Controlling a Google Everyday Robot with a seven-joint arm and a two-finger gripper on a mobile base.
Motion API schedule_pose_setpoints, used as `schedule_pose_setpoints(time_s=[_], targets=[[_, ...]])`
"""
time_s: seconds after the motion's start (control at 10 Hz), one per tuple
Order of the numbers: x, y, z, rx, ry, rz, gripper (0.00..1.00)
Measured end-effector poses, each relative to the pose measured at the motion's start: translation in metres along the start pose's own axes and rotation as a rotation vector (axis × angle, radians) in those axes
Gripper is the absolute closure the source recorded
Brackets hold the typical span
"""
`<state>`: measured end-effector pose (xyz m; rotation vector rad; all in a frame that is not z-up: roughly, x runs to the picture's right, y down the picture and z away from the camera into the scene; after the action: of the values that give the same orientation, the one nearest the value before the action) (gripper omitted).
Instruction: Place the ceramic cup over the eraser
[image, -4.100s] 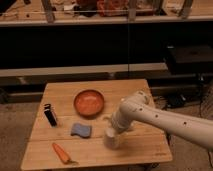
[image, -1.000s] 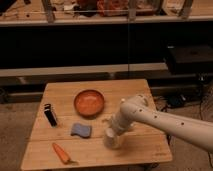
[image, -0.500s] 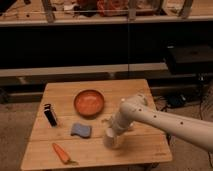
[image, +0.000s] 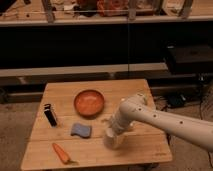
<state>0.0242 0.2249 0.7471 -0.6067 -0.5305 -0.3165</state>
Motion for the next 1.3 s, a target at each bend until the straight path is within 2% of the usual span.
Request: schedule_pose_setpoints(time_s=[1.3], targets=[[-0.0014, -0.0015, -0.0002, -0.017, -0.008, -0.005, 0.2]])
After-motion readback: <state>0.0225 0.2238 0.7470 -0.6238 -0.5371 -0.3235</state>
